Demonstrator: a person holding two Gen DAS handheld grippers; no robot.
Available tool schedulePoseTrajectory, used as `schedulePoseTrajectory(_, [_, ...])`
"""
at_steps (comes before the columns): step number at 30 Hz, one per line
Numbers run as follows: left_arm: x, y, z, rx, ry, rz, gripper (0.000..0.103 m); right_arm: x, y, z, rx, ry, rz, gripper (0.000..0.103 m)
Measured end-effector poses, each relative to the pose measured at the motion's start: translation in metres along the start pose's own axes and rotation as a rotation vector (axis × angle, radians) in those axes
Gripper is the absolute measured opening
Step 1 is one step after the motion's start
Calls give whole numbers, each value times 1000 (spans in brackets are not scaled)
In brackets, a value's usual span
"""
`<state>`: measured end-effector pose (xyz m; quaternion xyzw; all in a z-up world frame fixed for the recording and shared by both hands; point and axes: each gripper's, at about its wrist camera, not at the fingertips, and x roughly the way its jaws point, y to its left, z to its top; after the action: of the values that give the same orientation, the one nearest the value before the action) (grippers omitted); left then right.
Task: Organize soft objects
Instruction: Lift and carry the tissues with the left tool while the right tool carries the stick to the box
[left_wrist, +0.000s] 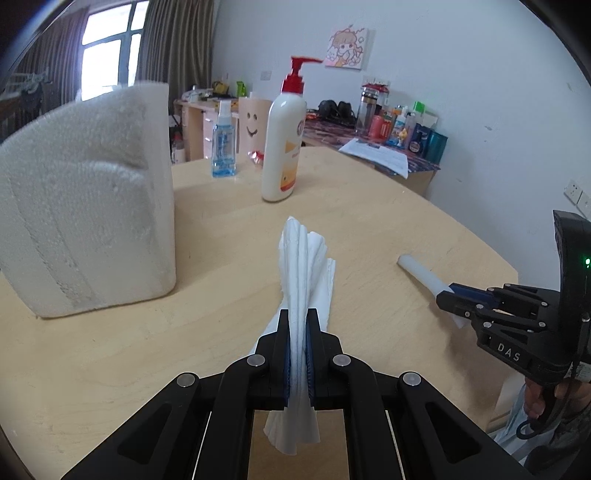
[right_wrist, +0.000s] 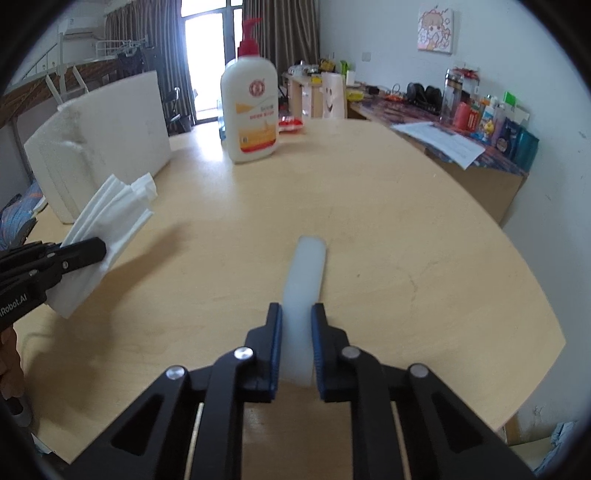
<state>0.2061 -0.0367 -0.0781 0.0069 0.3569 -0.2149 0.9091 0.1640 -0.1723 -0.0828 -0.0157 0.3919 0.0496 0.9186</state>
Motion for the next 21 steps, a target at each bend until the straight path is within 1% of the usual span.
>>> schedulePoseTrajectory(10, [-24,-4,1,3,-47,28,7,-25,2,7,3,-77,15,18])
schedulePoseTrajectory(21, [-67,-8,3,28,-130,69,7,-61,16,17,-21,-188,56,19])
